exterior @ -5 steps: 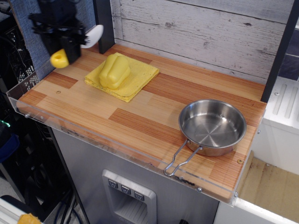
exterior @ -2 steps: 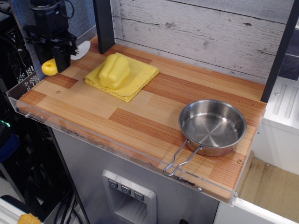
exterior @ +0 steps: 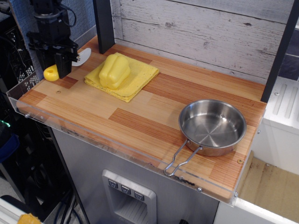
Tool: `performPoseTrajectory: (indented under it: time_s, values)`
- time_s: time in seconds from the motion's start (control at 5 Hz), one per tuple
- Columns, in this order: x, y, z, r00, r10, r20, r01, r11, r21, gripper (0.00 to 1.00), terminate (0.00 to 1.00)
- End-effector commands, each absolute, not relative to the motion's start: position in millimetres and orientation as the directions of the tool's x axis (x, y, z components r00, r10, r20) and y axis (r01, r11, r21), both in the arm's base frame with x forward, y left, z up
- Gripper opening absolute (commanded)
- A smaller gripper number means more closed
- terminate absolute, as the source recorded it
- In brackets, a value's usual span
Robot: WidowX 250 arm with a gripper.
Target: Place the knife to the left of the yellow cloth.
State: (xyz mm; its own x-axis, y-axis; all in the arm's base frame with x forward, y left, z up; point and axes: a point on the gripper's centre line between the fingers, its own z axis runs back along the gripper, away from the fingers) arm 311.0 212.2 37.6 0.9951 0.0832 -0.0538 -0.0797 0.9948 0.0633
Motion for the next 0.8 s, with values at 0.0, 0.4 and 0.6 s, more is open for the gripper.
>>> performPoseTrajectory:
  time_s: [0.0, 0.4, 0.6]
  values:
    - [317, 211, 38, 0.998, 0.053, -0.038, -0.050, 0.997, 0.063, 0.00, 0.00]
    - [319, 208, 32, 0.997, 0.043, -0.062, -0.039, 0.998, 0.056, 1.00, 0.00]
    - [317, 201, 52, 1.000, 0.013, -0.011, -0.011, 0.996, 0.092, 1.00, 0.00]
